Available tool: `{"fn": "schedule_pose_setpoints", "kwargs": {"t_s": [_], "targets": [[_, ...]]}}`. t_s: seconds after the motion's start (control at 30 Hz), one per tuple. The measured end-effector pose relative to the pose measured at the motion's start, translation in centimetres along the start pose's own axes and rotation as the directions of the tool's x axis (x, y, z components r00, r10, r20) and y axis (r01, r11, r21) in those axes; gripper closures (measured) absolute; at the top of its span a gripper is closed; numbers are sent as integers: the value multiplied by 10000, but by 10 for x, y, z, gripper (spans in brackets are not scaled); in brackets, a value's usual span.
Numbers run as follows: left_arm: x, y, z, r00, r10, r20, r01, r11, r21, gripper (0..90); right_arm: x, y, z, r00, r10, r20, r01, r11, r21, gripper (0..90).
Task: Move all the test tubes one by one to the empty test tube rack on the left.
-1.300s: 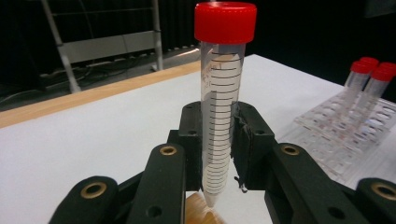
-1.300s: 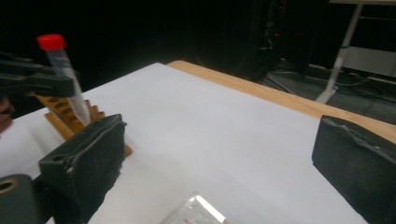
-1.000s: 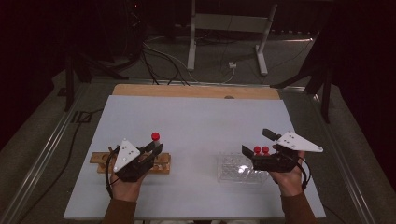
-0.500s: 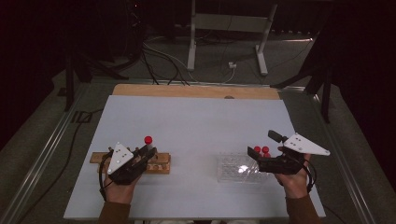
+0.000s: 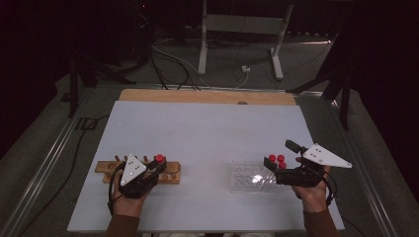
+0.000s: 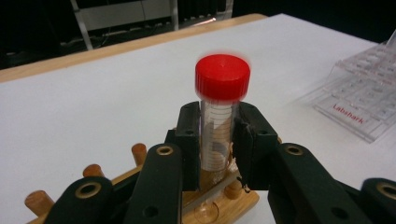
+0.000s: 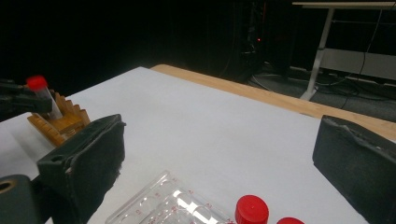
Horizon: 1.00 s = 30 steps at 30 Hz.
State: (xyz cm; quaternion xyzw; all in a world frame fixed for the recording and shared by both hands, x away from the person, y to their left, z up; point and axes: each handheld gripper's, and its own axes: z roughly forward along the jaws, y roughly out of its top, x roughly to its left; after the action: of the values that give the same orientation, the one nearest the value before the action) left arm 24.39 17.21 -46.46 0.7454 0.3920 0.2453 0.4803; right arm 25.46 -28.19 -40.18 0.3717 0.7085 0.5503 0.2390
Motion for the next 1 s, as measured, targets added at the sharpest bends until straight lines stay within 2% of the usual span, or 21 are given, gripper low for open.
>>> {"fn": "schedule_pose_setpoints", "kwargs": {"t_s": [0.17,0.27,0.37,0.53,0.63,0.77,1.0], "targets": [[-2,-1,2,10000,85,-3,-85,9999,114,735,0,-1,-1,10000,24,6,-24,10000,-4,23],[-2,-1,3,10000,72,4,-72,9998,160,703,-1,-1,-1,10000,24,28,-24,10000,-9,23],[-2,0,3,10000,23,39,-24,9997,231,632,-1,-1,-1,10000,20,72,-20,10000,2,23],[-2,0,0,9999,-149,-86,151,9996,233,415,-2,-2,-2,9999,1,148,-1,10000,14,23],[0,0,-2,9995,-305,-25,306,9995,21,311,-4,-2,-3,9998,-9,200,8,10000,38,23],[3,2,-5,9980,-584,226,588,9981,-163,276,-7,-3,-4,9995,16,310,-19,10000,97,23],[3,6,-8,9966,-812,132,817,9958,-416,185,-16,-12,-7,9980,63,626,-88,9992,402,41]]}}
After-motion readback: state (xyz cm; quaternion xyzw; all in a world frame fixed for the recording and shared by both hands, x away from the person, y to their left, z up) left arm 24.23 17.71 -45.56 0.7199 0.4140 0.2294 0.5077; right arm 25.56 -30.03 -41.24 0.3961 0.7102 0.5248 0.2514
